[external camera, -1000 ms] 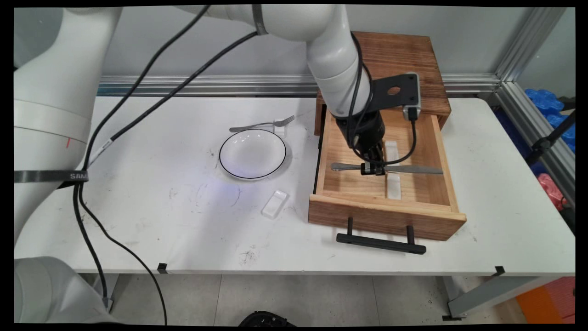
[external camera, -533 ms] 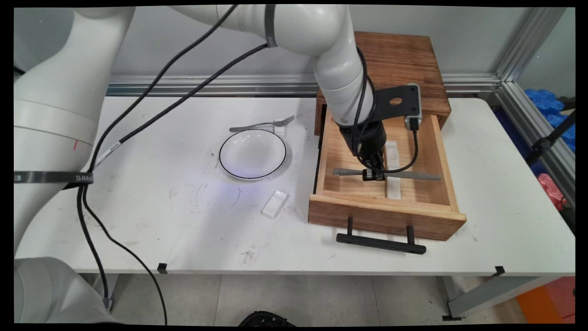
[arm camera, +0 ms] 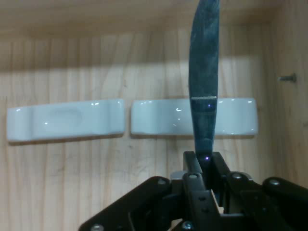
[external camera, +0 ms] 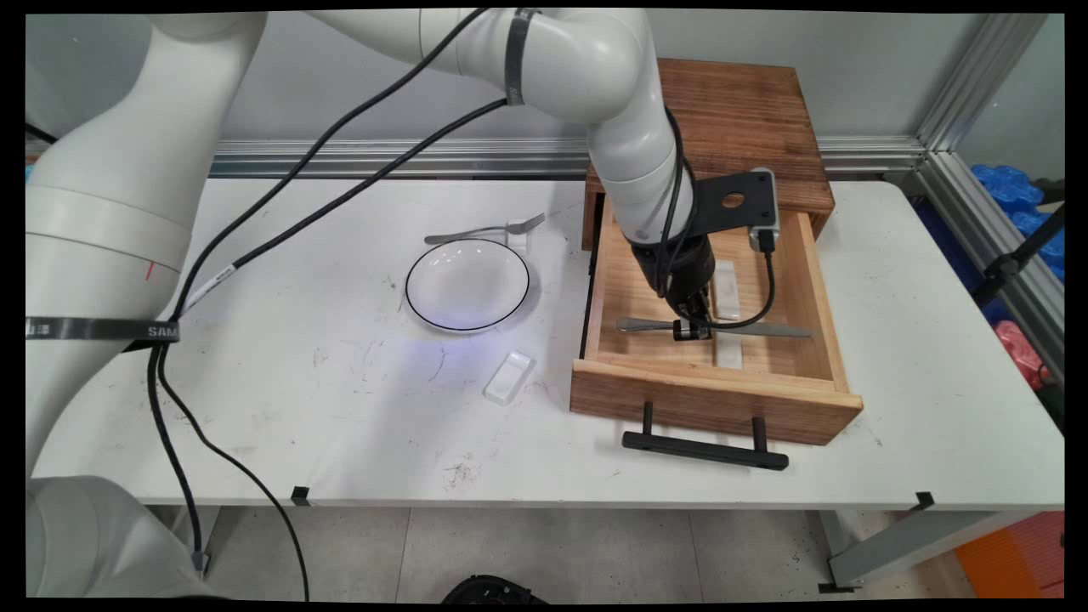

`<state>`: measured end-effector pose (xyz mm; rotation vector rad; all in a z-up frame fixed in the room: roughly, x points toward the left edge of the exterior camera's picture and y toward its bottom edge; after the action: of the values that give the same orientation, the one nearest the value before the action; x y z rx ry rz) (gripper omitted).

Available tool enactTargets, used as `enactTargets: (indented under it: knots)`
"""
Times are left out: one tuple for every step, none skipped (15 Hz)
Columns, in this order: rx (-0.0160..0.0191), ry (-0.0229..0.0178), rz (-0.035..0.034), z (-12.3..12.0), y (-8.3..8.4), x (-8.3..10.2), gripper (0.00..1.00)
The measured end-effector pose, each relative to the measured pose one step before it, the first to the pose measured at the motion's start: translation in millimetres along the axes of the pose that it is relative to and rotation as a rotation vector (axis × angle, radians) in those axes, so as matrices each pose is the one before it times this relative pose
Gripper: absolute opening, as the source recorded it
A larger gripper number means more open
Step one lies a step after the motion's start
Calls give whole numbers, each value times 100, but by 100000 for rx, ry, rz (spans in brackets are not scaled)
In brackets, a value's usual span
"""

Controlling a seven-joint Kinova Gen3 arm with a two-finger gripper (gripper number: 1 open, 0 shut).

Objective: Place the picked object into the drawer

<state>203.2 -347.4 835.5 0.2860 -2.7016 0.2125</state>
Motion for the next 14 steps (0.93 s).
enactTargets:
  knots:
    - [-34,-99,-322,219,-37,-57,0]
    - [-52,-86,-402,245,-46,-75,0]
    - [-104,-79,-340,241,-29,-82,0]
    - [-75,-68,-183,204,-27,-62,0]
    - [-60,-32,-91,133,-15,-35,0]
    - [-62,-27,-143,178,-32,-52,0]
    - [-73,-30,-171,209,-44,-48,0]
    - [-29,18,-246,214,-70,-46,0]
    - [-17,-9,-142,125,-45,-26,0]
    - [-20,39,-136,117,-43,-17,0]
    - [-14,-3,-143,107,-41,-20,0]
    - [-12,1,-127,83,-30,-17,0]
    - [-5,39,-202,117,-43,-20,0]
    - [-5,-19,-144,71,-27,-23,0]
